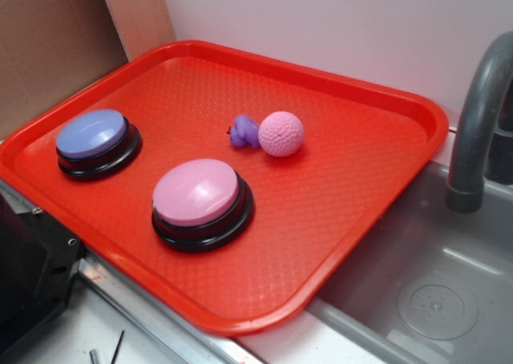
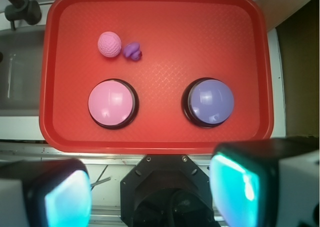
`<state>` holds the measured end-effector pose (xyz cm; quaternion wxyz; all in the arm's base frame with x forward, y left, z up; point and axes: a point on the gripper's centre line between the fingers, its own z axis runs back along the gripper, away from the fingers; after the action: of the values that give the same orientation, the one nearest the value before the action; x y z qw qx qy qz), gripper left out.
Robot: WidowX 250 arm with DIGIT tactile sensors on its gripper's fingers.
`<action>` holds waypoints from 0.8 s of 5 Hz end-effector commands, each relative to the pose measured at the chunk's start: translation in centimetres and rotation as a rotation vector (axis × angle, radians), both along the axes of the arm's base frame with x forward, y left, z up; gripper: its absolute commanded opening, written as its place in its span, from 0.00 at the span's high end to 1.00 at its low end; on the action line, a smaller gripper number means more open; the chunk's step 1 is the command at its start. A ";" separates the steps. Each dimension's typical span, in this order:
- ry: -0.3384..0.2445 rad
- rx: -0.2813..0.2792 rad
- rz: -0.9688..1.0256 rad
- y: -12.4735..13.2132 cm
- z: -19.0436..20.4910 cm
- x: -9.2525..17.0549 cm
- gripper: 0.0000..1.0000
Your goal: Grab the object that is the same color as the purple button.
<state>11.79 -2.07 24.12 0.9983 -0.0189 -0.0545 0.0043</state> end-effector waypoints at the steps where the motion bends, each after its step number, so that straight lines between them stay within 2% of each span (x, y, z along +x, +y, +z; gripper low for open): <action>1: 0.000 0.000 0.000 0.0 0.0 0.0 0.00; 2: 0.016 0.006 0.151 0.0 -0.8 0.7 0.00; 3: 0.035 -0.042 0.352 0.5 -2.4 2.1 0.00; 4: 0.057 -0.065 0.541 1.0 -4.2 4.1 0.00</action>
<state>16.01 -1.24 19.12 0.9593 -0.0314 -0.0149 0.2801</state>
